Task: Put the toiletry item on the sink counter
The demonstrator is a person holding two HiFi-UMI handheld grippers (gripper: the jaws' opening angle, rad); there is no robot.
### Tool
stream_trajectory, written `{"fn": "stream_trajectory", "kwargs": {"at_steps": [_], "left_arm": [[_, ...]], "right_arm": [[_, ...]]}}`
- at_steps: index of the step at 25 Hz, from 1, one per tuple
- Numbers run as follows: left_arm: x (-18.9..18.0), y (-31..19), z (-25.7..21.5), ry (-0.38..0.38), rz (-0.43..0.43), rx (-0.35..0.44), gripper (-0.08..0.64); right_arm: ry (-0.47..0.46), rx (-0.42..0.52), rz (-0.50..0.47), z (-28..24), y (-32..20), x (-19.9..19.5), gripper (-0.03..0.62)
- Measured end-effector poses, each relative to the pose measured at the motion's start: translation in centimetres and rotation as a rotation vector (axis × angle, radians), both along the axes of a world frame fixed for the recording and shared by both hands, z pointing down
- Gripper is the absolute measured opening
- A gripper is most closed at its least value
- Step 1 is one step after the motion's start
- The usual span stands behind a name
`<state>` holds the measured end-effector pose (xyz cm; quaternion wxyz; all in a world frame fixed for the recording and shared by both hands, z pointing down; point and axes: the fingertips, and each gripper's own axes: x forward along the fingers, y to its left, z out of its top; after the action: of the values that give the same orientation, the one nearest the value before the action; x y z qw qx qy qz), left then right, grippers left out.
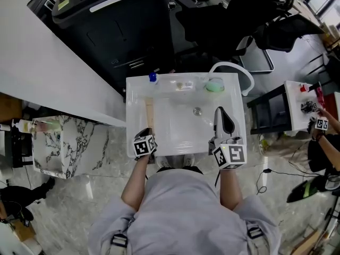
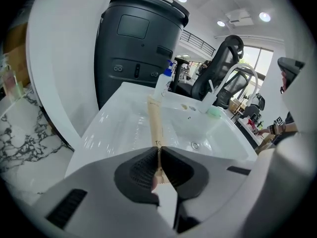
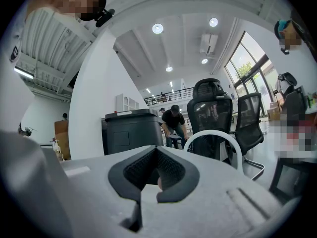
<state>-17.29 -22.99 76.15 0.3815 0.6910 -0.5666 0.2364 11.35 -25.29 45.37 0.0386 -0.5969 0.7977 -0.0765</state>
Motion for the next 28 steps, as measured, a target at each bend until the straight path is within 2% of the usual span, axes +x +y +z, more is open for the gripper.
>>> {"fn": "stream_trajectory", "kwargs": {"at_steps": [10, 15, 20, 28], "left_arm": [[-0.5, 0.4, 1.4, -0.006, -0.020, -0.029, 0.025], [-0.2, 0.1, 0.8, 0.003, -0.026, -0.017, 0.025], [0.4, -0.2, 0.6, 0.032, -0.010, 0.003, 0.101], [0.5, -0.4, -0.5, 0.034, -0.020, 0.036, 0.101]], "right_arm": [[-0.003, -0.012, -0.001, 0.4, 0.3, 0.2, 0.000], [-0.001, -0.013, -0.005, 0.3, 0.3, 0.3, 0.000], [-0.004, -0.011, -0.006, 0.3, 0.2, 0.4, 0.000], [-0.007, -0.006, -0.011, 0.3, 0.3, 0.4, 0.000]]}}
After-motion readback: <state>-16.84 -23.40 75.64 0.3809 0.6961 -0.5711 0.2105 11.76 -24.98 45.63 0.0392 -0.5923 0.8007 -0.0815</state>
